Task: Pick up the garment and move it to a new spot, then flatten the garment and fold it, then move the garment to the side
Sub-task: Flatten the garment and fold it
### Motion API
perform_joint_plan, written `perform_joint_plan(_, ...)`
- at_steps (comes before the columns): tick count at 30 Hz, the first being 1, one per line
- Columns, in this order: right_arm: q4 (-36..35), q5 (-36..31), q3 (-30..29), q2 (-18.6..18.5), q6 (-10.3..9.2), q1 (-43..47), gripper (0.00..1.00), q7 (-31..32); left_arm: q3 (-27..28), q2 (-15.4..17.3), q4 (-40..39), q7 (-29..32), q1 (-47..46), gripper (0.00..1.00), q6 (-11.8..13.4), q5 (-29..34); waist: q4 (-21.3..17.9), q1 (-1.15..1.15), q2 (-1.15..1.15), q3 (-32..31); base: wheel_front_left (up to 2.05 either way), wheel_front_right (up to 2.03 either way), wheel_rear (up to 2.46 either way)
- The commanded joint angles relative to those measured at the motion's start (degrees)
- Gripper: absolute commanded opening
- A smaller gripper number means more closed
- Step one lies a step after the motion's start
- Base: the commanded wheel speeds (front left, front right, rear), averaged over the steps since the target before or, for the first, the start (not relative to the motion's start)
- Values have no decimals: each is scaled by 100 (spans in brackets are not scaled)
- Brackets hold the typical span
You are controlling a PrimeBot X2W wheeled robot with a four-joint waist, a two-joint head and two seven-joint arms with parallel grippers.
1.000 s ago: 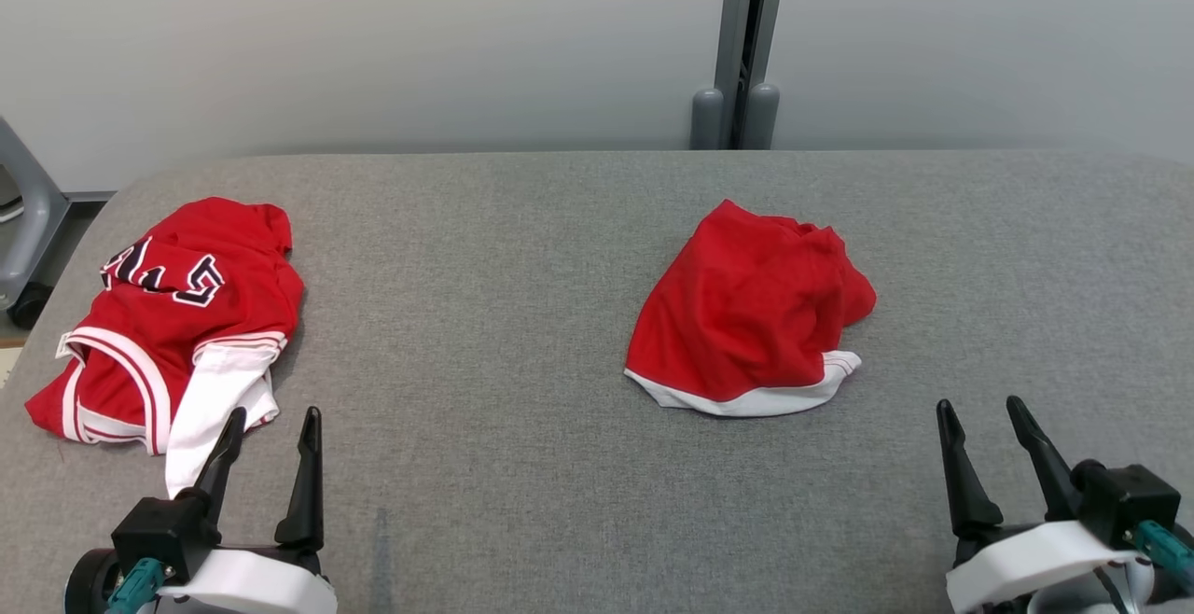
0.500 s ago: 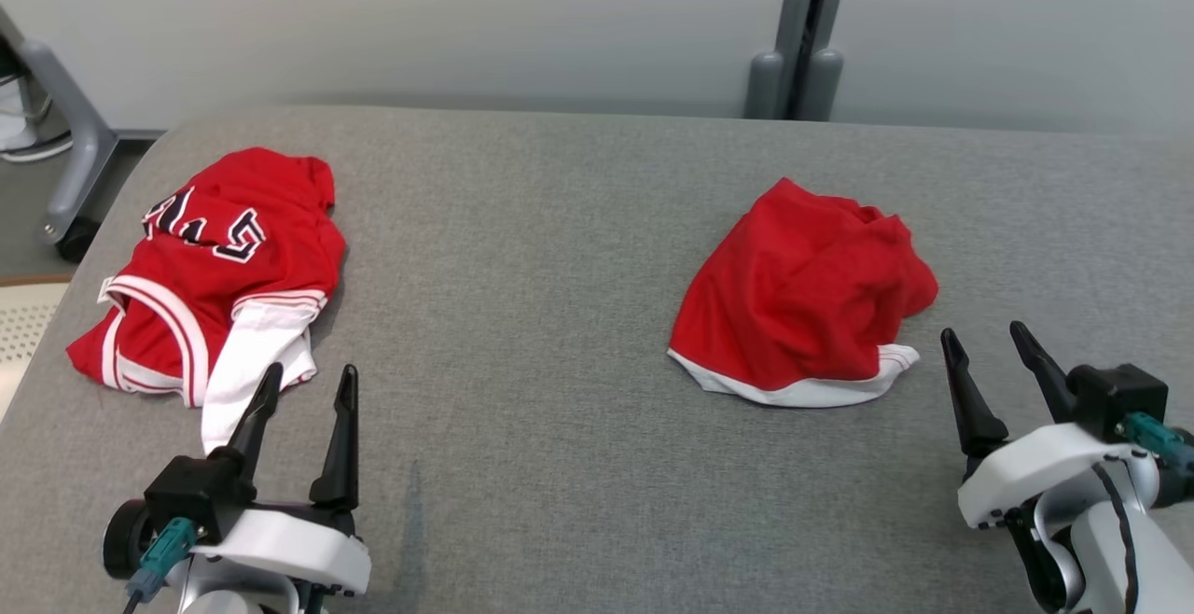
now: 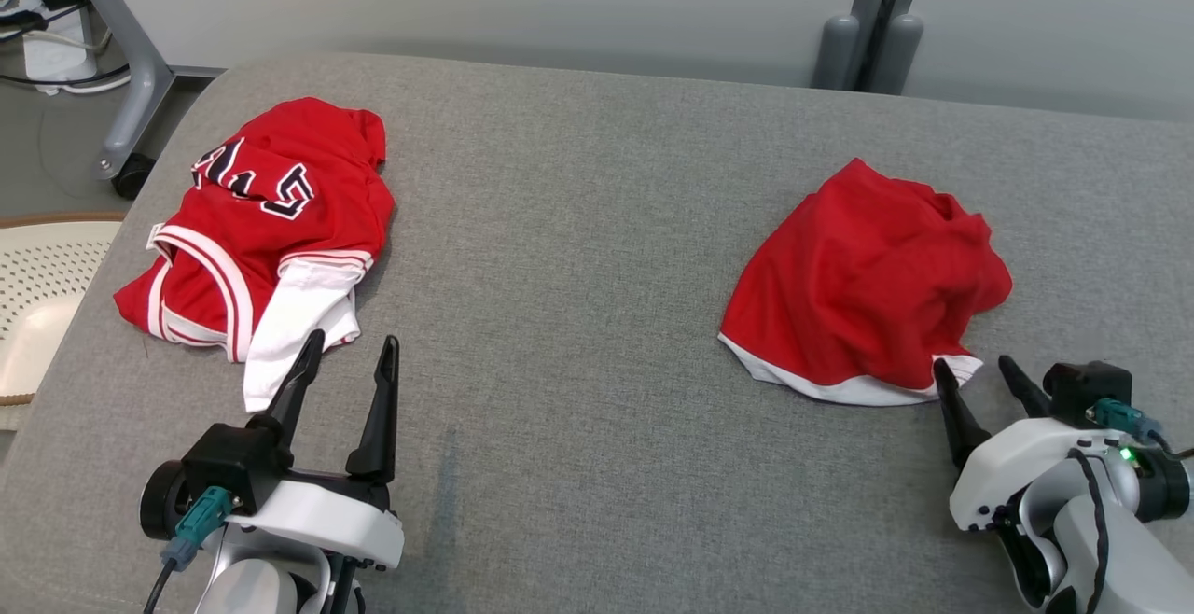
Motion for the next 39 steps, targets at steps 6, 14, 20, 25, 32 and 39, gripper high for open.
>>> perform_joint_plan(6,556,425,257,171,9,-200,0,-30,24,7,-4,-11,-116,100,-27,-14,28,0,0,3,0,0,0)
perform_joint_plan(14,60,648,148,-12,6,-80,0,-30,106,6,31,-11,-32,100,-31,45,-54,0,0,-157,0,0,0)
perform_joint_plan(20,-906,685,-483,-314,6,324,0,-31,208,5,2,-11,138,100,-33,54,-196,0,0,-337,0,0,0)
perform_joint_plan(25,-1653,676,-945,-619,6,770,0,-30,241,4,-17,-11,240,100,-33,33,-300,0,0,-428,0,0,0)
perform_joint_plan(32,-2343,505,-1821,-1105,6,1198,0,-31,258,4,-31,-11,298,100,-30,1,-397,0,0,-497,0,0,0)
perform_joint_plan(39,-3040,366,-1694,-1021,6,1013,0,43,255,4,-20,-11,358,100,-25,-52,-418,0,0,-592,0,0,0)
